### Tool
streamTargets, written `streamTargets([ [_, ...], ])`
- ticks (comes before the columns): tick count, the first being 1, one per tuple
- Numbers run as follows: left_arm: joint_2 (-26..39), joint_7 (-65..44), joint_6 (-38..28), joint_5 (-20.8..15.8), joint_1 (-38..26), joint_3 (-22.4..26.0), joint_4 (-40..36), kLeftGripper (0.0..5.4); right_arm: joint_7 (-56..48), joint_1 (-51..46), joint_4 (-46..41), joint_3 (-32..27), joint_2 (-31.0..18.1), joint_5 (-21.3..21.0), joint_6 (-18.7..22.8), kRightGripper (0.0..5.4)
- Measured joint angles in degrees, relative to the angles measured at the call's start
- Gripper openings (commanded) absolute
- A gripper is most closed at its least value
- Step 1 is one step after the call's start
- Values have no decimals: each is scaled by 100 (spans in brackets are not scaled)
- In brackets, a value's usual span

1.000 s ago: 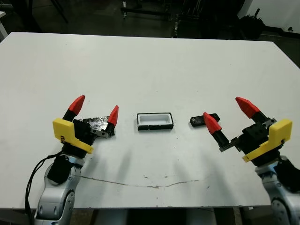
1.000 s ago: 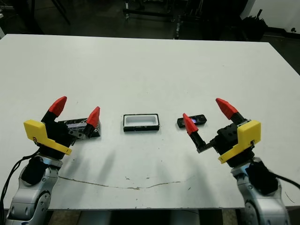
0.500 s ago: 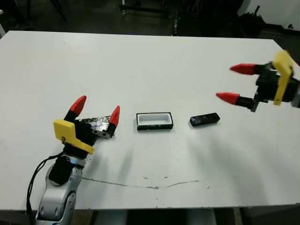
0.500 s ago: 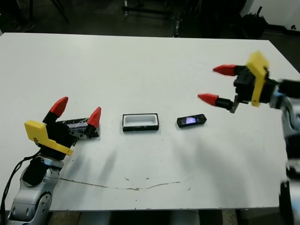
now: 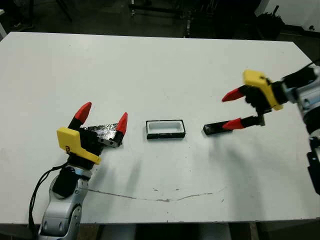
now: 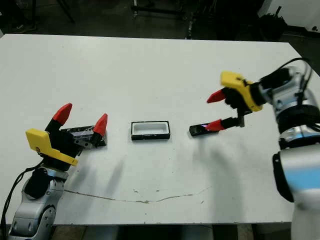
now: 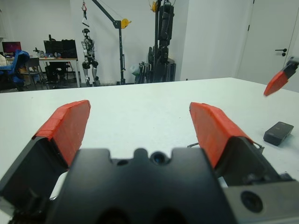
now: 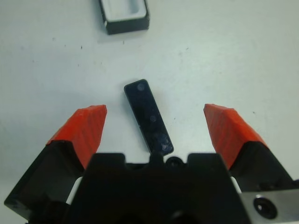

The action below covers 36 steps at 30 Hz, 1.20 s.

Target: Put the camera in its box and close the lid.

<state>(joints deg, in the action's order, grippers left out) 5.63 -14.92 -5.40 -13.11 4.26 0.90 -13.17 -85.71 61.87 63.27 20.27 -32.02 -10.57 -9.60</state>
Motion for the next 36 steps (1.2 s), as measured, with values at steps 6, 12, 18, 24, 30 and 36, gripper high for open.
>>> streamTargets([
  [6,-15,-2,40,-27,0,0,0,540,23,47,99,187,184,-418,-100,538],
  [12,-15,-12,40,-13,0,-3,0,540,35,45,235,188,314,-433,-326,538],
  [18,-14,-19,40,-10,0,-5,-1,540,128,3,244,209,347,-549,-513,538],
  [24,-14,-38,44,-7,-1,-19,-2,540,384,-80,213,225,348,-658,-690,538],
  [30,-13,-42,45,-6,-1,-31,-2,540,491,-190,233,228,359,-683,-685,496],
  [36,-13,-42,45,6,-1,-62,-11,540,611,-280,272,204,470,-675,-456,411],
])
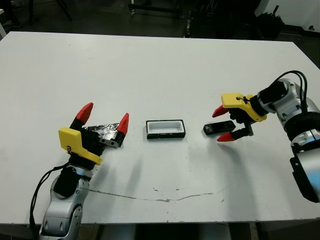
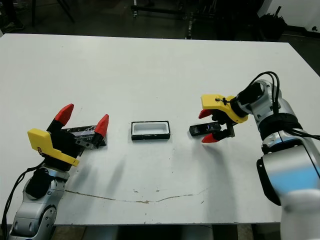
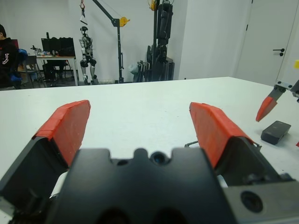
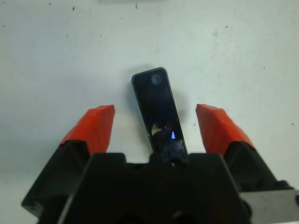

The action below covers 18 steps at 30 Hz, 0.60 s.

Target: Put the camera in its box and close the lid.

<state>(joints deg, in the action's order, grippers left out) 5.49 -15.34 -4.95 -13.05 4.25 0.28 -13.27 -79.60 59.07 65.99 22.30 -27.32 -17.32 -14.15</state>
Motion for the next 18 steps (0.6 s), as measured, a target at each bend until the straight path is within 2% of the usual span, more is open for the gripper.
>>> streamTargets([
  [3,1,1,1,3,0,-1,-12,540,49,-62,-48,-5,13,11,125,370],
  [10,1,2,1,11,1,-8,-23,540,44,-50,-69,31,87,-1,711,273],
  [18,1,13,2,1,8,1,-30,540,255,-84,-296,129,100,-100,786,168],
])
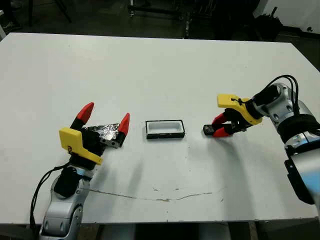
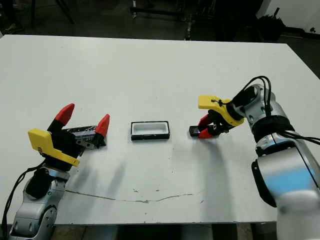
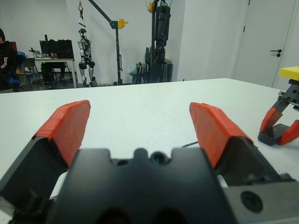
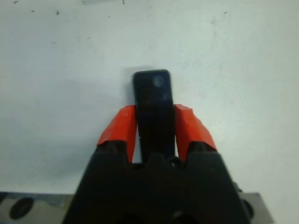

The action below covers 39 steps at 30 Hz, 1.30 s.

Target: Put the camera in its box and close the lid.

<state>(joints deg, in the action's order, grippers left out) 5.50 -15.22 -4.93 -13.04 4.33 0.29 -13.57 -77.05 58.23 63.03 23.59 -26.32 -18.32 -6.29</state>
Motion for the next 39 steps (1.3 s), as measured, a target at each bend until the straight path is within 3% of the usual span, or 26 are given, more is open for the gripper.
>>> streamTargets([
  [11,-70,38,-2,-30,2,33,-1,540,451,-282,-490,-142,-71,83,-79,167],
  [21,-102,36,-2,-32,8,68,-2,540,452,-247,-1176,-1268,-28,1336,755,167],
  [27,-112,37,-26,-3,8,64,2,540,394,-23,-1983,-1516,505,2049,1694,167],
  [31,-112,31,-46,-34,12,71,1,540,409,114,-2136,-1311,899,2106,1973,167],
  [39,-121,-8,-60,-142,12,74,2,540,467,280,-1702,-912,1440,1953,1977,167],
])
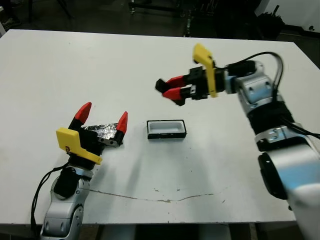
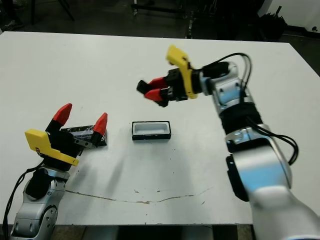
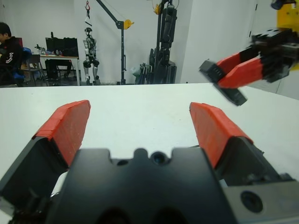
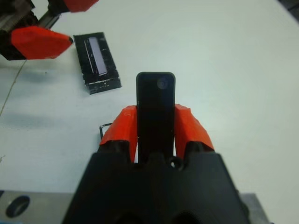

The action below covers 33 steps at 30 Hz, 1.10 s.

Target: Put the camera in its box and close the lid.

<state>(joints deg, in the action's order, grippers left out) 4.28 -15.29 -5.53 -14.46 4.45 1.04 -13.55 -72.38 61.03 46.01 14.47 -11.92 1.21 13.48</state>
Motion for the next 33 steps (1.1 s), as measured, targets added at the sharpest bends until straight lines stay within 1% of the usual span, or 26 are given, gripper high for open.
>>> streamTargets([
  [3,-13,5,-8,3,-1,-1,0,540,11,22,215,33,144,-28,-64,167],
  [7,-39,6,-38,-6,-4,-1,0,540,46,124,402,80,277,-103,-326,167],
  [9,-42,7,-38,-9,-5,-1,0,540,45,142,464,115,323,-140,-388,167],
  [13,-45,49,-38,17,-5,-3,0,540,5,140,651,152,371,-188,-388,167],
  [19,-45,49,-47,28,-6,-9,0,540,0,116,680,219,389,-268,-388,167],
  [33,-46,50,-47,28,-6,-12,1,540,-136,3,882,262,541,-278,-388,167],
])
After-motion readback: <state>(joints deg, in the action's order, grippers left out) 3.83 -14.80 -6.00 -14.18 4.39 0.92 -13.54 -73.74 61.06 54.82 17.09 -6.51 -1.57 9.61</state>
